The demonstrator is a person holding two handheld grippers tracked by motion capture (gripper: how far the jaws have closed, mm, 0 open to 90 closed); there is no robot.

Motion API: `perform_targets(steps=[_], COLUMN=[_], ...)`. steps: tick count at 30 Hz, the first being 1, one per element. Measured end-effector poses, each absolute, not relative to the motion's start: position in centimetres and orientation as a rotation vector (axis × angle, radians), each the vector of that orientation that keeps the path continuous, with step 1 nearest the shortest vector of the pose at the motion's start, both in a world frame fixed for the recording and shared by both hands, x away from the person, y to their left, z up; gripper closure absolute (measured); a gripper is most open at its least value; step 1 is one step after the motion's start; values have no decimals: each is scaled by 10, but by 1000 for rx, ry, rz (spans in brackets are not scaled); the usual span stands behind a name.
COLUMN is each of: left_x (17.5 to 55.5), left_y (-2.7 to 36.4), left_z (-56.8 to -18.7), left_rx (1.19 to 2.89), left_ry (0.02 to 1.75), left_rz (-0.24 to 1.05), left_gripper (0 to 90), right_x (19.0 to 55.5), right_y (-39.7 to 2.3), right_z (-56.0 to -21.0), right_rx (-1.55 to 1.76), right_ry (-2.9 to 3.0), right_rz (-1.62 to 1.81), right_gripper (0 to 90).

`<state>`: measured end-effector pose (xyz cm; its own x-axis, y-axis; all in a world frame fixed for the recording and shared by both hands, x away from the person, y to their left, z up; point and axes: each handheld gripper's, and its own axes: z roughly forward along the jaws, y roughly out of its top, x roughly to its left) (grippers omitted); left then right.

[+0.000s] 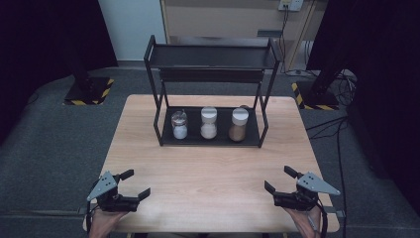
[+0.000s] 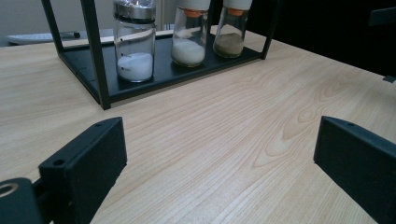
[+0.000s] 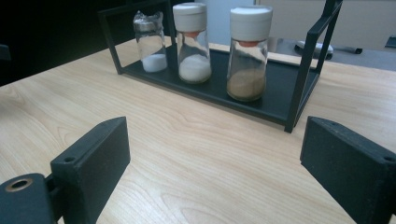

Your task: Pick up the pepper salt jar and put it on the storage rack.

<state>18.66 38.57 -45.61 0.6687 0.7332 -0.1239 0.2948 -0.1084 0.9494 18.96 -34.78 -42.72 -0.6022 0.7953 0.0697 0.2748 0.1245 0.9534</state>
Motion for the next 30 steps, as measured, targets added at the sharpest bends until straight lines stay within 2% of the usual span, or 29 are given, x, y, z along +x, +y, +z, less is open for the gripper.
perform_targets(steps=[30], left_x=[188], left_y=[386], left_z=[-457], left_rx=[1693], left_ry=[823], left_rz=[453], left_gripper=[16], right_x=[194], right_y=[-351], right_z=[-438], right_rx=[1002], right_ry=[1955], right_rz=[1498], right_gripper=[82])
